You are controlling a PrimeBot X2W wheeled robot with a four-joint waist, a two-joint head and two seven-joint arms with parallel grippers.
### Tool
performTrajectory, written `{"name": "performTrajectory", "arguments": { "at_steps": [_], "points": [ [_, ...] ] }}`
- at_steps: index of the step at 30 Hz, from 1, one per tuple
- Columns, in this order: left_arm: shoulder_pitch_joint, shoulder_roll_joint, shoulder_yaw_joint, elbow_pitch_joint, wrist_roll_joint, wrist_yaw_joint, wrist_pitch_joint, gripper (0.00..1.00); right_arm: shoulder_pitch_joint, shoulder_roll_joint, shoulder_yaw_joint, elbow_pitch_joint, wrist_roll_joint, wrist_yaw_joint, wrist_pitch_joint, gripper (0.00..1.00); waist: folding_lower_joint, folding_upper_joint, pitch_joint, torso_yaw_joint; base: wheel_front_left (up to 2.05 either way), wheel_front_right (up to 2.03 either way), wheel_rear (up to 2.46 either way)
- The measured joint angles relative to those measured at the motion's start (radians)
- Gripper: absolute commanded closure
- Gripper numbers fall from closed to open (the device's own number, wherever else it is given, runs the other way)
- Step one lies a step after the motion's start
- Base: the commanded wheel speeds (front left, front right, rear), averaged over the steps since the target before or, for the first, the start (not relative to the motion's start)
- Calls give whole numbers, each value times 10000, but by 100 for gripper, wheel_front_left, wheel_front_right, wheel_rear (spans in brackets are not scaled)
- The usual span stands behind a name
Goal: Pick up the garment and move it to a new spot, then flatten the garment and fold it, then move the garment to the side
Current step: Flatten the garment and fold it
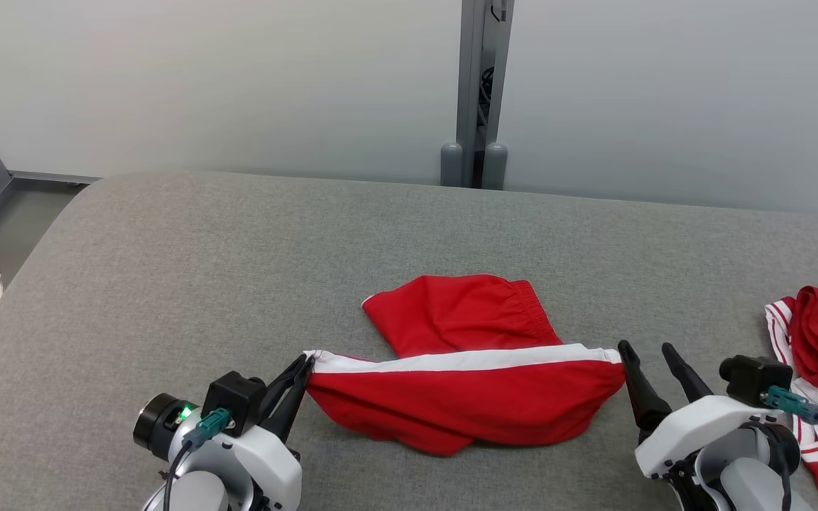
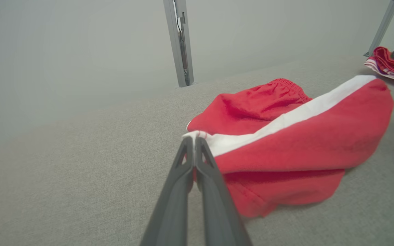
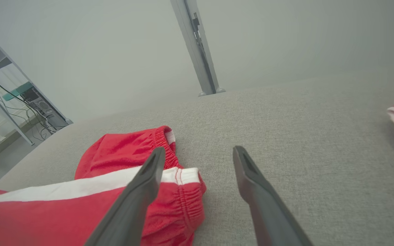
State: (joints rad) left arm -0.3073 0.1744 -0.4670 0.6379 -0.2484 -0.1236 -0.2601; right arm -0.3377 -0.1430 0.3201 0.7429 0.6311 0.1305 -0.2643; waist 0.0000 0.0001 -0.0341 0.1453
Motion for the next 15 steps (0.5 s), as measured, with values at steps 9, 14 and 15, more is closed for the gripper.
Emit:
{"name": "performTrajectory", "arguments": {
  "at_steps": [9,14,15],
  "points": [
    [15,-59,-36,-128,-92,0,-2,100,-495,-274,1152,755,245,2,-2,0,0,0,132,132,0,0,0],
    [0,-81,-71,-148,-123,0,0,100,-739,-334,1720,1214,437,0,-2,0,0,0,252,251,0,0,0],
    [-19,-82,-77,-148,-142,0,0,100,-799,-347,1799,1304,470,0,0,0,0,0,278,280,0,0,0]
  ]
}}
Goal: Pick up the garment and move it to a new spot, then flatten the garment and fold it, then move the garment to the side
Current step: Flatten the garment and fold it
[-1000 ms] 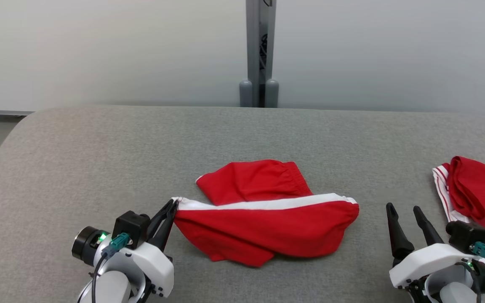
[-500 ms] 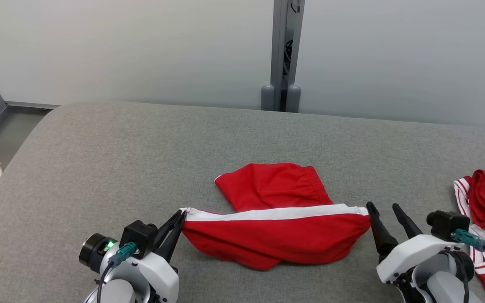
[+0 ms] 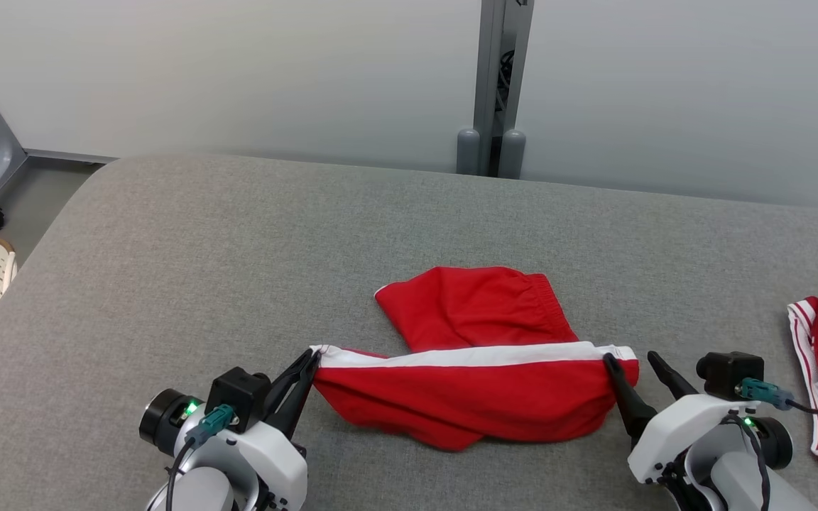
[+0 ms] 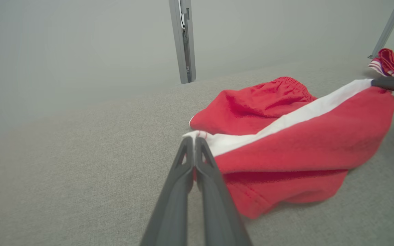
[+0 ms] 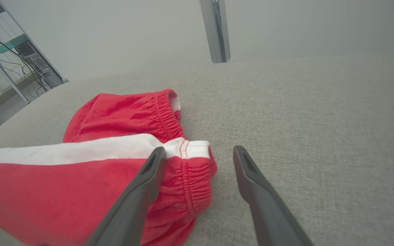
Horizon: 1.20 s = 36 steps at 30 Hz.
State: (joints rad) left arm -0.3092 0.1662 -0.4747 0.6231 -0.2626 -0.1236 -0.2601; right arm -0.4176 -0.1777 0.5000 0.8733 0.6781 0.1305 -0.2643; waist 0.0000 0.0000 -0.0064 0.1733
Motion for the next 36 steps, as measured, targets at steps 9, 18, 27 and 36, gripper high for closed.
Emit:
{"name": "performTrajectory", "arguments": {
  "at_steps": [9,18,27,36],
  "points": [
    [-81,-17,-52,-4,-29,-2,0,100,-316,-94,259,161,146,0,0,22,0,0,206,215,0,0,0],
    [-219,13,-54,31,-98,-27,0,100,-454,-176,508,165,355,0,-2,100,0,0,195,239,0,0,0],
    [-214,-8,161,-36,-240,52,0,100,-408,-458,282,-522,86,2,-2,100,0,0,-49,-26,0,0,0],
    [-236,-259,813,-474,-474,460,0,100,-618,-773,-178,-1699,-366,2,0,100,0,0,-466,-425,0,0,0]
  ]
}}
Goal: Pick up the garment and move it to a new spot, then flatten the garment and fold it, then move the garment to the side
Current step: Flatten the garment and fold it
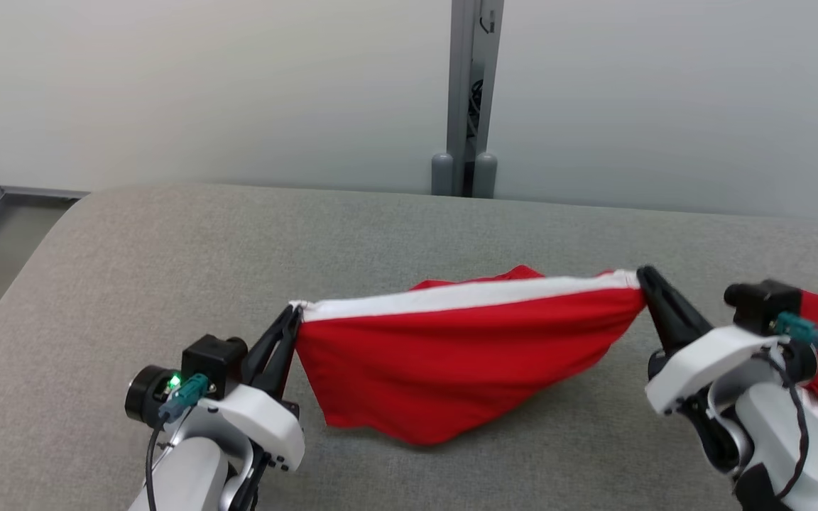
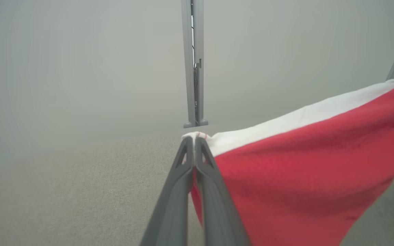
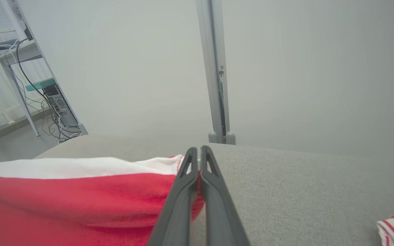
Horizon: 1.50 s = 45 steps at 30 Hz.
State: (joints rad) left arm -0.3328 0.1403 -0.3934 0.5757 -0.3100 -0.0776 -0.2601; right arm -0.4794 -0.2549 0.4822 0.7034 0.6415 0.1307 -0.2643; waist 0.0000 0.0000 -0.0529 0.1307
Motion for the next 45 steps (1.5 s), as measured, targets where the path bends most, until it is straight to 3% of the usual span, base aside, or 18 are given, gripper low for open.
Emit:
{"name": "performTrajectory", "arguments": {
  "at_steps": [15,28,34,38,41,45],
  "points": [
    [-1322,-583,803,-988,19,186,-2,100,-1287,-416,-1016,-2023,-1285,0,-2,100,0,0,-616,-753,0,0,0],
    [-2101,-345,1662,-1072,-73,151,0,100,-1947,-449,-1070,-2491,-1829,0,779,100,0,0,-317,-1338,0,0,0],
    [-3413,-196,1590,-454,-161,-86,407,100,-3343,-531,-303,-2236,-1450,0,1166,100,0,0,425,-1490,0,0,0],
    [-5848,-259,1486,447,-247,-270,639,100,-5788,-527,577,-1321,-1101,0,1081,100,0,0,1635,-1585,0,0,0],
    [-7299,-299,1536,1244,-209,-265,435,100,-7229,-297,1078,-305,-1051,2,652,100,0,0,2394,-1637,0,0,0],
    [-9086,-522,1992,1881,-309,67,46,100,-9016,128,1039,1051,-1172,0,107,100,0,0,3297,-1695,0,0,0]
  ]
}}
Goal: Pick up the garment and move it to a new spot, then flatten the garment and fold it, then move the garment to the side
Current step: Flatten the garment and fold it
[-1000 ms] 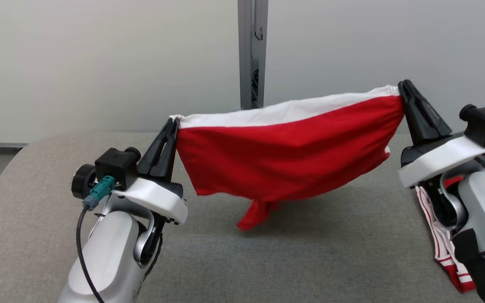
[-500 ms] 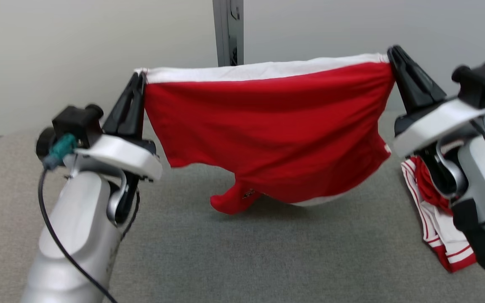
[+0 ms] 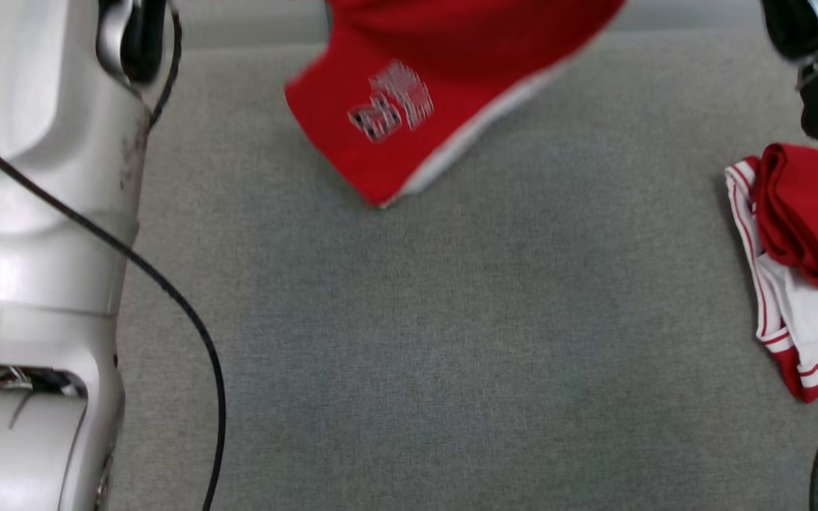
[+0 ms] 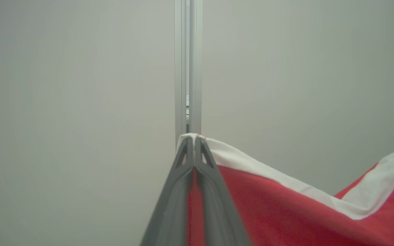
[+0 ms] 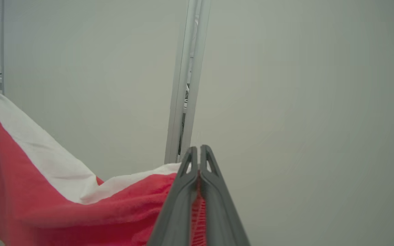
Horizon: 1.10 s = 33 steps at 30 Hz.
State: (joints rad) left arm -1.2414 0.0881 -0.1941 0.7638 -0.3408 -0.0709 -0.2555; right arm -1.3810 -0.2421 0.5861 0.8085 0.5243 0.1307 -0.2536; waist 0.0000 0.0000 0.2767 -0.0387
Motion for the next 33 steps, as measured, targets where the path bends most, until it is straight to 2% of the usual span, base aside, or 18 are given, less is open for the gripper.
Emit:
{"name": "performTrajectory", "arguments": {
  "at_steps": [2,6,9,12,19,24,33],
  "points": [
    [-495,-115,146,6,-15,36,-19,100,-485,278,-109,460,-130,0,-52,100,0,-1,371,-20,0,0,0],
    [-1065,-196,807,-1544,339,180,-58,100,-1062,412,-1289,-604,-1287,0,-107,100,0,0,983,-31,0,0,0],
    [-906,-332,1018,-2836,654,-157,-59,100,-630,466,-1735,-1417,-2483,-2,-109,100,1,0,1354,-4,0,0,0],
    [-218,-362,876,-3076,1058,-345,-58,100,201,721,-2265,-1392,-2708,2,-107,100,1,0,1595,62,0,0,0],
    [938,-384,173,-2303,1028,-514,-59,100,1499,857,-2518,-761,-2207,0,-109,100,0,0,1917,278,0,0,0],
    [1896,-384,-71,-1480,1145,-527,-58,100,2556,918,-2196,-495,-1728,2,-109,100,0,0,1997,449,0,0,0],
    [3877,-341,-228,-775,1574,-573,-58,100,4661,656,-1724,-343,-548,0,-107,100,1,0,1235,542,0,0,0]
  ]
}}
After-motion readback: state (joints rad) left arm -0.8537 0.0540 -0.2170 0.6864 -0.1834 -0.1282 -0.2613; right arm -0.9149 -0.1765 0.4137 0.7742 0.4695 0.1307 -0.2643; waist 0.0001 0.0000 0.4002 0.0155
